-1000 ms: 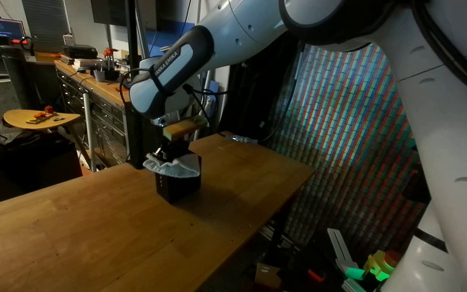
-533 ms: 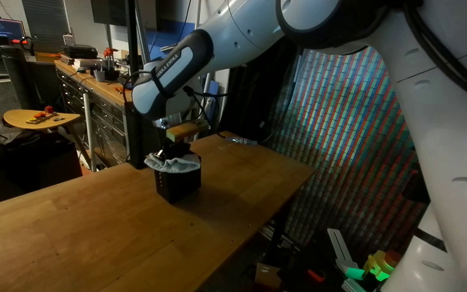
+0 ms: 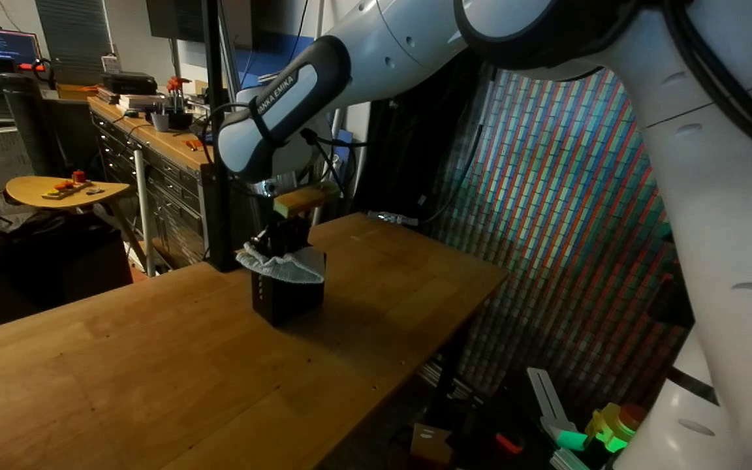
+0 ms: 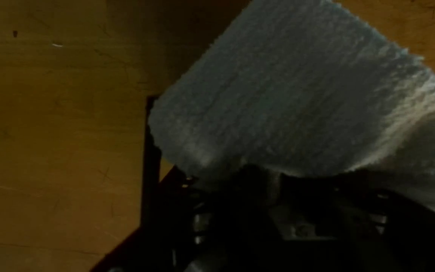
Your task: Put the white towel inside the black basket
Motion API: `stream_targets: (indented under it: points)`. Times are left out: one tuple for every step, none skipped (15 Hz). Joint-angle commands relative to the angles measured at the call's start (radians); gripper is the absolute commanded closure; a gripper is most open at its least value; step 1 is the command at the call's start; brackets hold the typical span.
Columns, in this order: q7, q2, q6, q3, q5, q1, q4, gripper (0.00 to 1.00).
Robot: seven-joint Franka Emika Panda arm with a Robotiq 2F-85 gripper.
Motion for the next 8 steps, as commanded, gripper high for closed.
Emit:
stream_targets:
  points:
    - [0.003,-0.097,-0.002,-0.014,-0.036,0.019,-0.031,0.30]
    - [0.005,-0.112,-0.002,-0.014,-0.045,0.020,-0.031,0.23]
    - [0.008,-0.133,0.001,-0.014,-0.051,0.022,-0.034,0.15]
    - [0.011,-0.149,0.002,-0.014,-0.061,0.025,-0.036,0.08]
    - [0.012,-0.165,0.007,-0.012,-0.066,0.026,-0.041,0.02]
    - [0.017,-0.180,0.011,-0.012,-0.073,0.030,-0.049,0.00]
    - [0.019,-0.194,0.014,-0.011,-0.078,0.033,-0.054,0.00]
    - [0.022,-0.210,0.019,-0.008,-0.082,0.037,-0.068,0.00]
